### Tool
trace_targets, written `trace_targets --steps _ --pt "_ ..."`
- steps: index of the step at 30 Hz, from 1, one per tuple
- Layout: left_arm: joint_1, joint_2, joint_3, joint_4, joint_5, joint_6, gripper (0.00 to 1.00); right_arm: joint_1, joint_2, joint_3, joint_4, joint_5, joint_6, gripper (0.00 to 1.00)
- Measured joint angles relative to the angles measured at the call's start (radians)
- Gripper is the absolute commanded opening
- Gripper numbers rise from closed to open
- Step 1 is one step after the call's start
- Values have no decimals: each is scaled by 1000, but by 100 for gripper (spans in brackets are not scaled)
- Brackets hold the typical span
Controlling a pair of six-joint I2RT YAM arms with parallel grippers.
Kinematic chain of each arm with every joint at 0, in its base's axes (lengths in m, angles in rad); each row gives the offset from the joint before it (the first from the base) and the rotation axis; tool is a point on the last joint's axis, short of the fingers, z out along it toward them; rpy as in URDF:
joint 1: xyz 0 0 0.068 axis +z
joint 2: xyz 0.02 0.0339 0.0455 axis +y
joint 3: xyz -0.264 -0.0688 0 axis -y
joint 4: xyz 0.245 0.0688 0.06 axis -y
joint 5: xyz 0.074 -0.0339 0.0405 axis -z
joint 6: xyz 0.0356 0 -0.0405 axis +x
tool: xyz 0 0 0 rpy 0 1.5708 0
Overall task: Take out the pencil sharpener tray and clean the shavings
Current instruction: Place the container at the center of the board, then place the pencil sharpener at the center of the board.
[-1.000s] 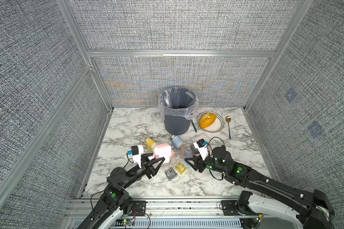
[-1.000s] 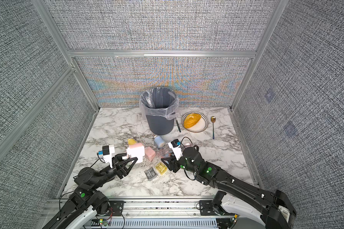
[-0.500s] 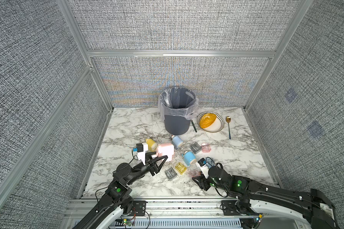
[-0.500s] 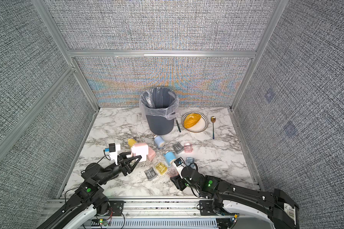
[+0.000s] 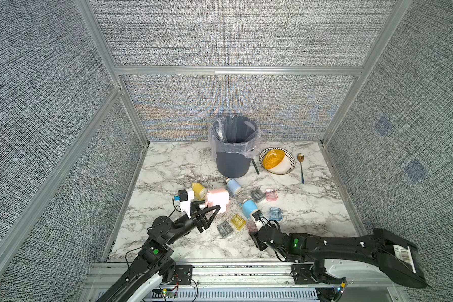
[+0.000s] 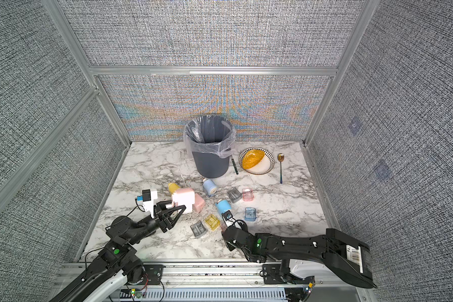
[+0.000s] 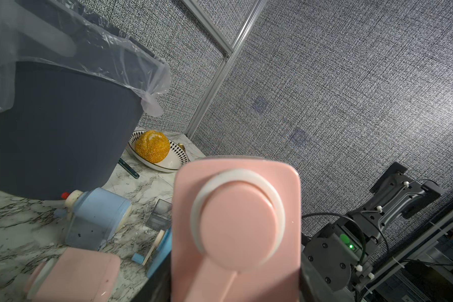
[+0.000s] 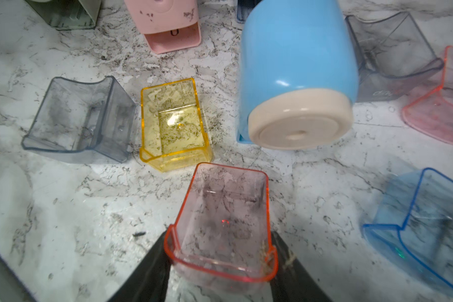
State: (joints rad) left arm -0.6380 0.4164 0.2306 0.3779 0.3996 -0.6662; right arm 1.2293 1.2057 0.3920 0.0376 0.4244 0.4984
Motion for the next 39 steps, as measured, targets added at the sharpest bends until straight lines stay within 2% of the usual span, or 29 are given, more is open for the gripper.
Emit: trace_targets --steps 4,10,17,23,29,32,39 --pt "0 -10 0 0 0 0 0 35 44 10 11 33 30 61" --pt "0 -15 -3 0 0 -6 0 55 56 0 -27 3 79 76" --pt "0 2 -5 3 19 -16 0 55 -15 32 -119 -42 126 97" --pt "0 53 -10 55 64 -23 0 38 -155 125 -198 -120 110 98" --pt "0 143 -12 137 140 -47 0 -74 -298 264 -250 -299 -7 98" --pt "0 165 -12 174 184 -54 0 -166 -341 348 -266 -408 -74 98" --pt "0 225 6 271 319 -97 0 -391 -278 541 -268 -803 -173 96"
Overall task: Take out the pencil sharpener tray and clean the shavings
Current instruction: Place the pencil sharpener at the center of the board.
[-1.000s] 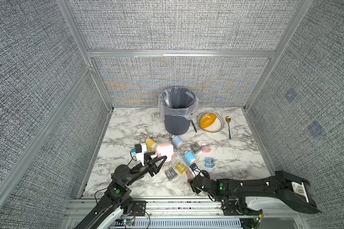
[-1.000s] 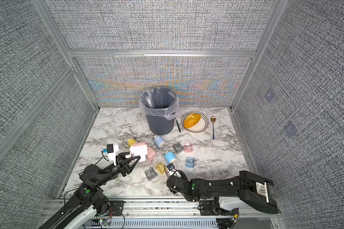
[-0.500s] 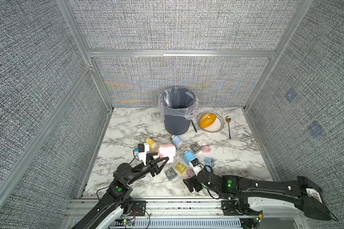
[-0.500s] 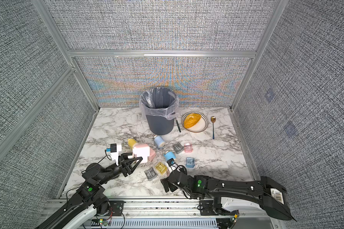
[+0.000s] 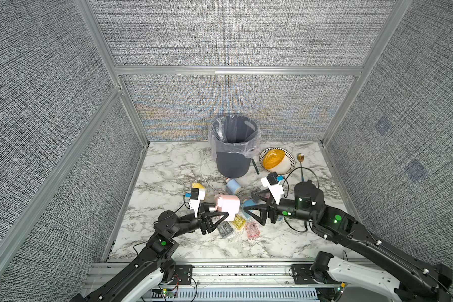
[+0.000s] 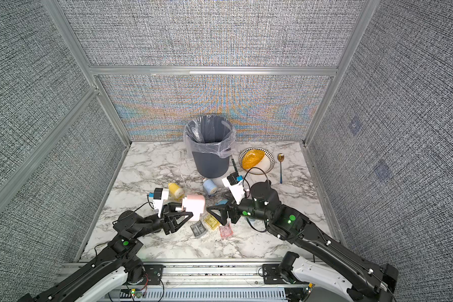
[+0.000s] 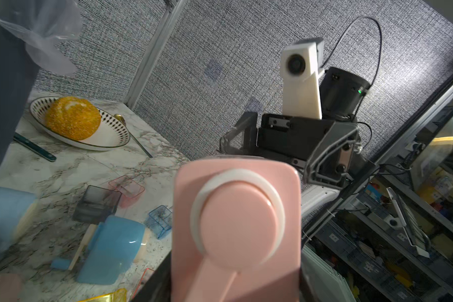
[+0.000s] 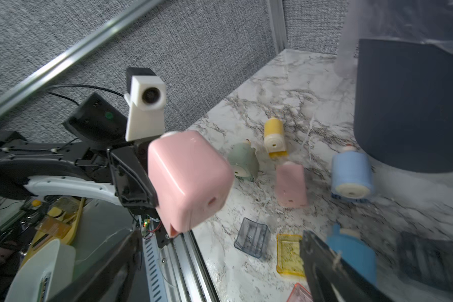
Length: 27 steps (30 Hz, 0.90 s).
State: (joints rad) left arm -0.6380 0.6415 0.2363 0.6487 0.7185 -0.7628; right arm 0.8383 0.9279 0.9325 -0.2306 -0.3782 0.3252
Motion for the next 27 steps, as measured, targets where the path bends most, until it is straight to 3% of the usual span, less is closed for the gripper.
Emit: trace_targets --steps 6,13,22,25,27 --pt "-1 50 10 78 100 -29 0 -88 126 101 18 -311 -16 90" --pt "-2 84 17 142 153 -50 0 -105 223 125 35 -539 -21 80" --pt "-6 132 39 188 200 -60 0 -69 289 142 35 -612 -42 67" --pt "-6 143 45 205 213 -60 0 -61 297 153 31 -611 -58 55" --pt "-6 151 47 212 219 -70 0 -60 301 158 25 -606 -69 53"
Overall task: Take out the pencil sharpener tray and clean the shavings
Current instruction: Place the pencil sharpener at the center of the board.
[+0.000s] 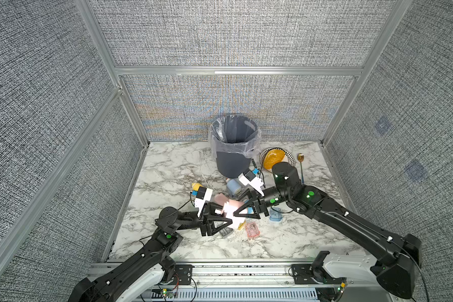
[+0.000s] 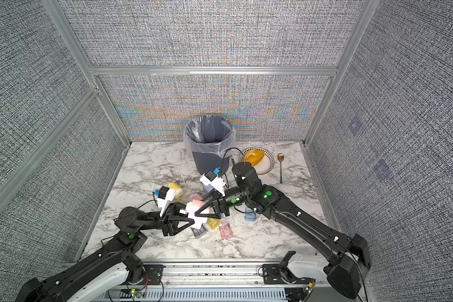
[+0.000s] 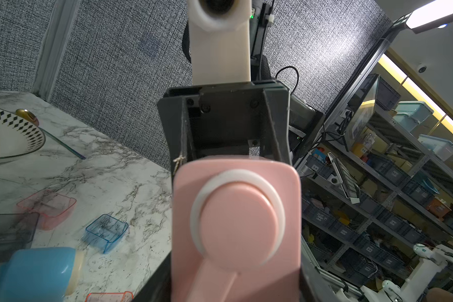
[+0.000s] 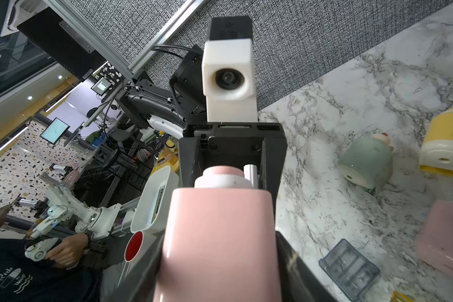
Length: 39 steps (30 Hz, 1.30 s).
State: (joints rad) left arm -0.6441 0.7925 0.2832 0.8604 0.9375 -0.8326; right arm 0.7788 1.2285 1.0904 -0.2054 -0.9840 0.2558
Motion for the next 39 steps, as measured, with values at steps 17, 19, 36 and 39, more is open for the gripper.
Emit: trace_targets --steps 17,19,36,39 --pt "1 -99 21 -173 -96 40 96 8 -32 -11 -19 70 -34 33" --pt "1 -166 34 -275 -159 65 100 9 -35 -29 -12 104 -33 33" --pt "1 -655 213 -1176 -1032 149 100 324 231 -169 258 708 17 33" --pt "1 -661 218 -1227 -1098 150 100 388 343 -130 311 834 6 33"
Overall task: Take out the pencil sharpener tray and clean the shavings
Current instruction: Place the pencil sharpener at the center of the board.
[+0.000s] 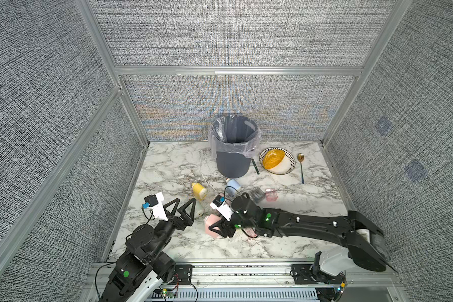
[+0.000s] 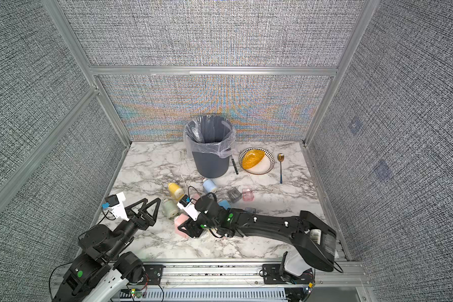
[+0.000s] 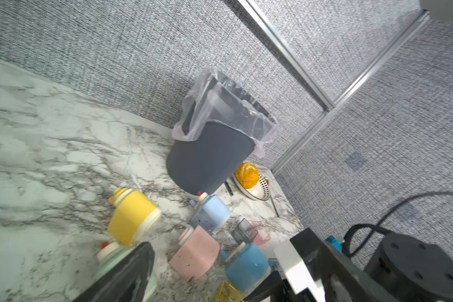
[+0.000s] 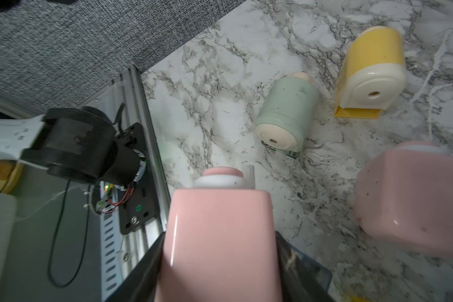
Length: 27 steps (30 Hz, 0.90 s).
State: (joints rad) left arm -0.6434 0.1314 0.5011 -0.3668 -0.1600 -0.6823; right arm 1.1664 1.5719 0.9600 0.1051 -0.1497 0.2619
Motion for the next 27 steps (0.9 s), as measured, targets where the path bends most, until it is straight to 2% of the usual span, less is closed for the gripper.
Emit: trace_targets --steps 5,10,16,19,27 --pt "0 -19 -1 -46 -51 1 100 77 158 60 81 153 -25 33" --pt "0 -54 -6 -71 -77 2 100 116 253 86 146 280 -55 33" --pt "0 -63 -14 -77 -84 2 100 126 336 113 177 344 -80 37" --pt "0 -63 -18 -77 -84 2 100 128 354 117 208 360 -88 44" --pt "0 -48 -32 -76 -84 1 100 137 362 110 234 380 -92 72"
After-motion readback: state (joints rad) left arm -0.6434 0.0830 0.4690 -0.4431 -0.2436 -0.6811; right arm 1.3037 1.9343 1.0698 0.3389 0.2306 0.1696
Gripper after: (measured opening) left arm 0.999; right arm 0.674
